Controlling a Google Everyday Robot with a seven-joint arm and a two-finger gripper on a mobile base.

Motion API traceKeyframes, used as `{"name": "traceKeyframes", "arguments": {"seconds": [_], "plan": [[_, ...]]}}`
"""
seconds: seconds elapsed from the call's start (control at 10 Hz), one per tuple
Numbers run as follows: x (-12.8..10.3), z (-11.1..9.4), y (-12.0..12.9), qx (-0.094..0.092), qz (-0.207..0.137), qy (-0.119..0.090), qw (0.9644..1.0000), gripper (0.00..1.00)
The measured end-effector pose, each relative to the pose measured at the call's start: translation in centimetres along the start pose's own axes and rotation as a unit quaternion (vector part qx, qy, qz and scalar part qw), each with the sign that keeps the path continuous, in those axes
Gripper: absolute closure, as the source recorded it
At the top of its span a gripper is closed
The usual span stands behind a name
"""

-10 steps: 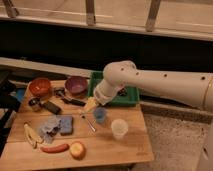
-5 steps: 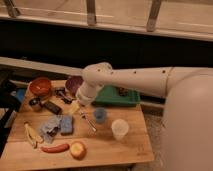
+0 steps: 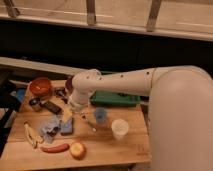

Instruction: Place fork in purple bowl

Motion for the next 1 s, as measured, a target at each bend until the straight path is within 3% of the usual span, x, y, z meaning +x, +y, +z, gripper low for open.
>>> {"name": "traceKeyframes", "arguments": {"seconds": [0.3, 0.7, 1.0], "plan": [[0.1, 0.1, -0.1, -0.006, 0.005, -0.003, 1.0000, 0.34], [1.5, 1.2, -2.7, -0.012, 0.032, -0.006, 0.9994, 0.34], [1.7, 1.2, -4.7, -0.004, 0.043, -0.002, 0.9991, 0.34]]}}
